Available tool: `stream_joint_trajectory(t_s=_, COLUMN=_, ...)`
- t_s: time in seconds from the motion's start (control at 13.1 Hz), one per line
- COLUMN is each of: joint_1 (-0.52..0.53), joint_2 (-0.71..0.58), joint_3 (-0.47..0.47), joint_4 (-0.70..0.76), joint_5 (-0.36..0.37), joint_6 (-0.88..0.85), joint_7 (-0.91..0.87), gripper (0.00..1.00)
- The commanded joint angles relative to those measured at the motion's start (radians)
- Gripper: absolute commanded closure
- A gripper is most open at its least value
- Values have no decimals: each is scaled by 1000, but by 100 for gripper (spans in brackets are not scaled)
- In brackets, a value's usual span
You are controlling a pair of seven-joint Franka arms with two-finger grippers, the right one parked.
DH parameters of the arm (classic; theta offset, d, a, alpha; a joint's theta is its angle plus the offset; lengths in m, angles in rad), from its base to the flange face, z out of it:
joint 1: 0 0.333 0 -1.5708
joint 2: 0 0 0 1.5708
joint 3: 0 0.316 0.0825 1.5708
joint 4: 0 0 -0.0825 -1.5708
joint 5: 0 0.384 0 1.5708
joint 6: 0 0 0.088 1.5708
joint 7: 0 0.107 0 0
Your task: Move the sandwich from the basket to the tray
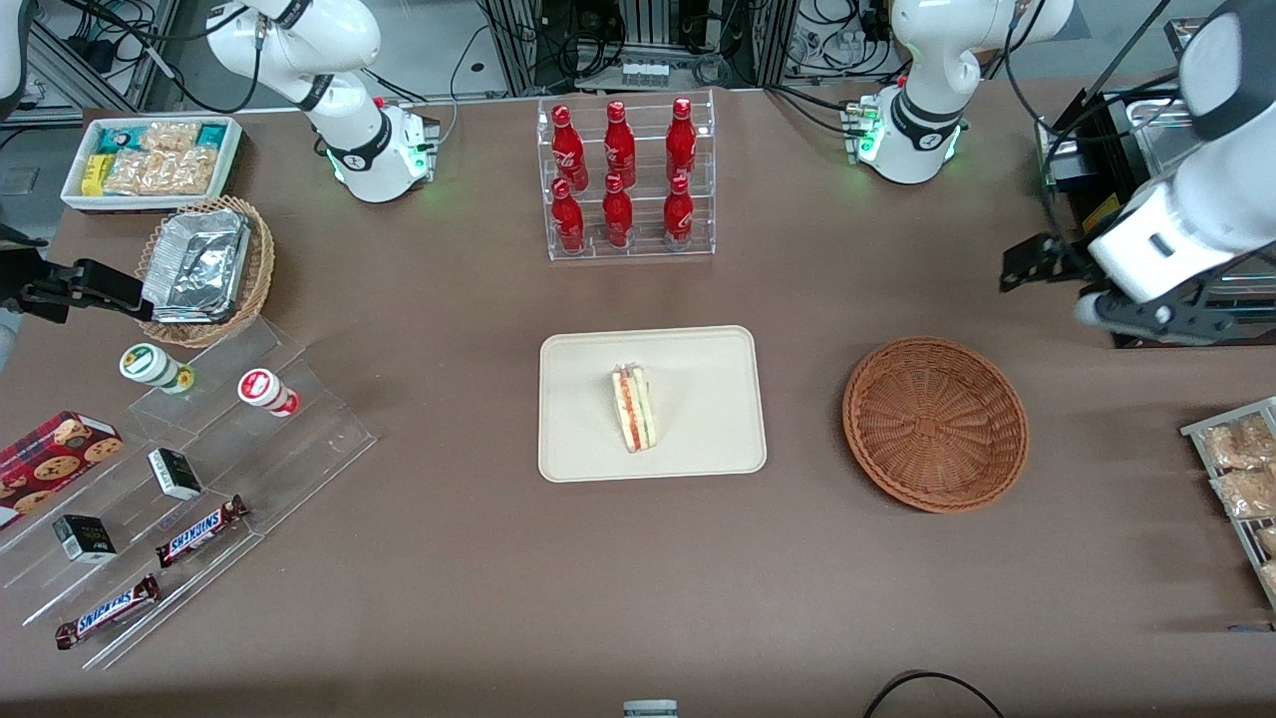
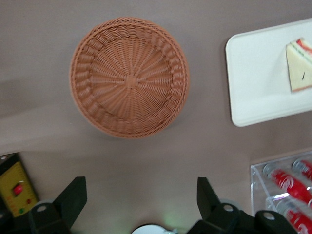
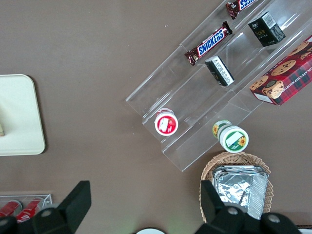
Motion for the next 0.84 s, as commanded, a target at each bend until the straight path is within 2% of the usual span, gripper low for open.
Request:
stream_joint_trajectory(t_s=0.0, joint_1=28, joint_2=-60, joint_3=-28, joint_4=-11, joint_5=59, joint_6=-37, joint_7=41, gripper=0)
stream_joint_trajectory(t_s=0.31, joint_1=46, joint_2=-69, joint_3=-27, joint_4=11, joint_5=58, joint_6=-62, joint_7=55, gripper=0)
stream_joint_trajectory(t_s=0.53, joint_1=46, joint_2=-22, joint_3=-18, joint_4=15, joint_5=52, joint_6=34, joint_7=46, gripper=0)
stream_joint_trajectory(t_s=0.76, joint_1=44, joint_2=21, joint_3=-16, joint_4=60, joint_5=56, joint_6=50, joint_7=43, gripper=0)
